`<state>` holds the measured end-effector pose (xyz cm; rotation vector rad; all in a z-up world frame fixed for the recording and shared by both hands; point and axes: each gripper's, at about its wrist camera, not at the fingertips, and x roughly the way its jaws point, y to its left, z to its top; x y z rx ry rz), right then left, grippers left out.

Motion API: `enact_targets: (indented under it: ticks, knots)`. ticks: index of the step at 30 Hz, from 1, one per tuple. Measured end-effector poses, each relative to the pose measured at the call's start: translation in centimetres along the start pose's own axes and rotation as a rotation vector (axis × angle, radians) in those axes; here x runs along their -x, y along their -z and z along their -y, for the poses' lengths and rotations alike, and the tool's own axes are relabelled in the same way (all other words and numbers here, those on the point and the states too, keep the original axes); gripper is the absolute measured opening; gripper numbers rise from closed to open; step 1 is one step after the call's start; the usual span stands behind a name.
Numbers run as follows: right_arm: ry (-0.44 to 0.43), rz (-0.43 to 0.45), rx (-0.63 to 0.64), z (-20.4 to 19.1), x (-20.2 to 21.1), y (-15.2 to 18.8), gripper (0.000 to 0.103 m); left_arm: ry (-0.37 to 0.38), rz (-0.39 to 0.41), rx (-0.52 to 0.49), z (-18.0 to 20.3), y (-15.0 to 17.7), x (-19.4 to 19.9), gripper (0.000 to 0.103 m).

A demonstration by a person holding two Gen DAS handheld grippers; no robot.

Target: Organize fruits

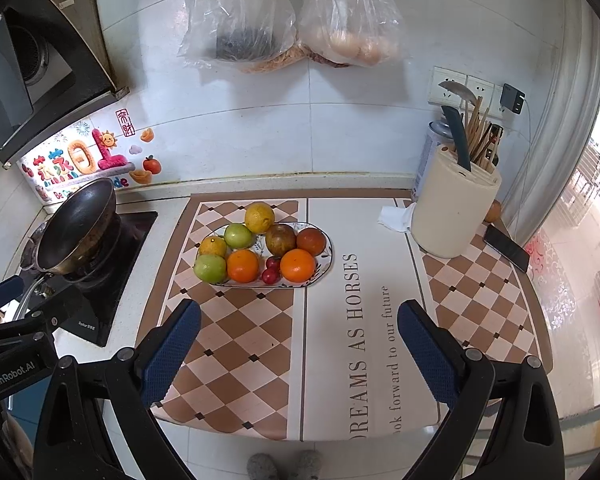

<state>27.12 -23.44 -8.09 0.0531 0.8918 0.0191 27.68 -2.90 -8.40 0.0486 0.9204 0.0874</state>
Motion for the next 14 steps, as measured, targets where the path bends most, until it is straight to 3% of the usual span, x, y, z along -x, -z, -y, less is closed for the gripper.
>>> enact_targets:
  ticks: [14]
  knots:
    - [-0.002,0.004,-0.001,-0.18,0.85,0.49,0.101,-0.005,0.022,-0.011,-0.13,0.17,0.67,0.102]
